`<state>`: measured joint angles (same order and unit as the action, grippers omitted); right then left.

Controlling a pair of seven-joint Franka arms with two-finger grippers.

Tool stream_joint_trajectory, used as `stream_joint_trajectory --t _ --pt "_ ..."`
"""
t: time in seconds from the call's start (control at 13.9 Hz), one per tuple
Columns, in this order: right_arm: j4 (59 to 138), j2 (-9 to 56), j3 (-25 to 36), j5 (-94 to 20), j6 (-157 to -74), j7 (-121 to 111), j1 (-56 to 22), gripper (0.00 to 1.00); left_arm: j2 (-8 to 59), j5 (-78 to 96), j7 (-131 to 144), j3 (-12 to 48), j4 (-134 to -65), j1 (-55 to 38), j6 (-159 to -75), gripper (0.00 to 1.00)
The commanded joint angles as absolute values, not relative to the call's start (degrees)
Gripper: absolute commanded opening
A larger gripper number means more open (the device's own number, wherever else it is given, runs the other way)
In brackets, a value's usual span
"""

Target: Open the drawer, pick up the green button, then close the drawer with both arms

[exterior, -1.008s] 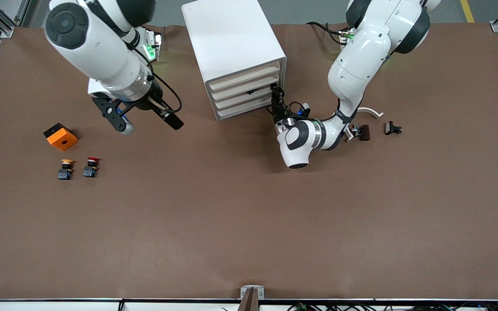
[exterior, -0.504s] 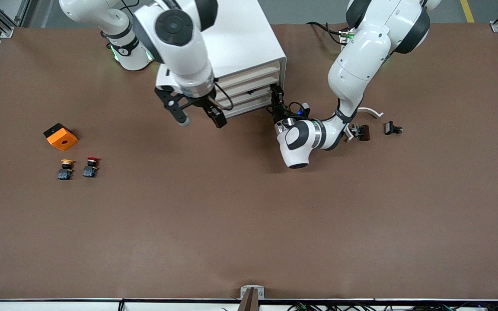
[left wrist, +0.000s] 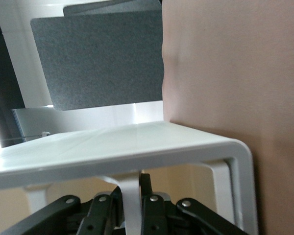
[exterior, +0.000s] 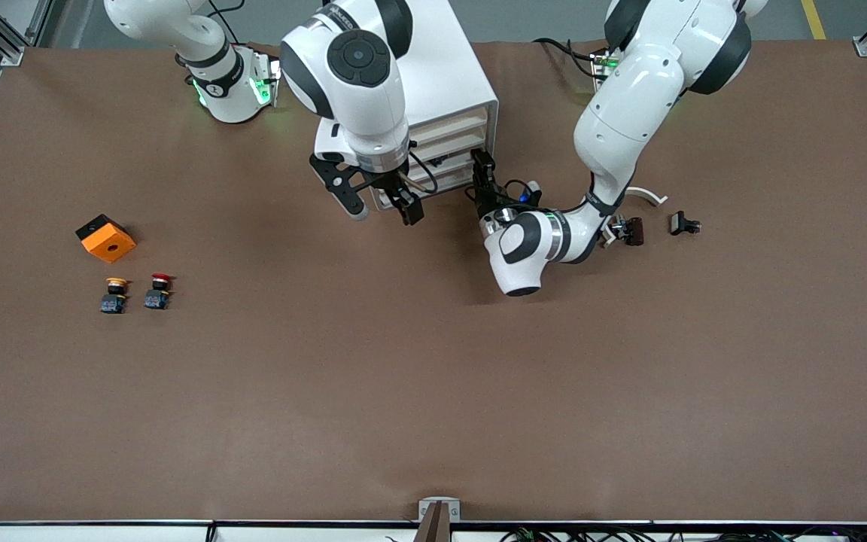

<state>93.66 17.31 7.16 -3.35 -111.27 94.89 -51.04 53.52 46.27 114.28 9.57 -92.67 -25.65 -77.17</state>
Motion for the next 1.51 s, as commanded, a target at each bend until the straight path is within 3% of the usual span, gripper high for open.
stream_joint_trajectory --t 0.0,0.5,0.65,1.15,1.22,1.3,1.44 --pt "92.7 19.9 7.6 -2.3 -114.1 96.7 -53.5 1.00 52.5 47.3 114.3 9.5 -89.6 -20.7 -76.4 0.07" --pt "91.1 24.0 7.6 -2.5 -115.2 98.2 -55.5 1.00 52.3 48.3 115.4 9.6 -87.4 -15.8 -76.4 0.09" --pt "91.2 25.0 7.6 -2.5 -120.1 97.7 -56.6 1.00 52.3 49.5 115.4 9.6 -87.3 -14.8 -76.4 0.09" --pt "85.5 33.2 7.6 -1.8 -120.4 98.3 -60.1 1.00 52.5 49.4 115.3 9.4 -87.4 -14.1 -76.4 0.16" --pt "85.2 34.0 7.6 -1.8 -120.2 98.2 -60.7 1.00 52.5 49.4 115.4 9.5 -87.4 -14.1 -76.4 0.26" --pt "85.1 34.3 7.6 -1.7 -120.2 98.2 -61.2 1.00 52.5 49.4 115.5 9.4 -87.4 -14.0 -76.4 0.46" --pt "85.1 35.0 7.6 -1.2 -120.1 98.2 -61.4 1.00 52.3 49.4 115.5 9.4 -87.4 -13.9 -76.5 0.99"
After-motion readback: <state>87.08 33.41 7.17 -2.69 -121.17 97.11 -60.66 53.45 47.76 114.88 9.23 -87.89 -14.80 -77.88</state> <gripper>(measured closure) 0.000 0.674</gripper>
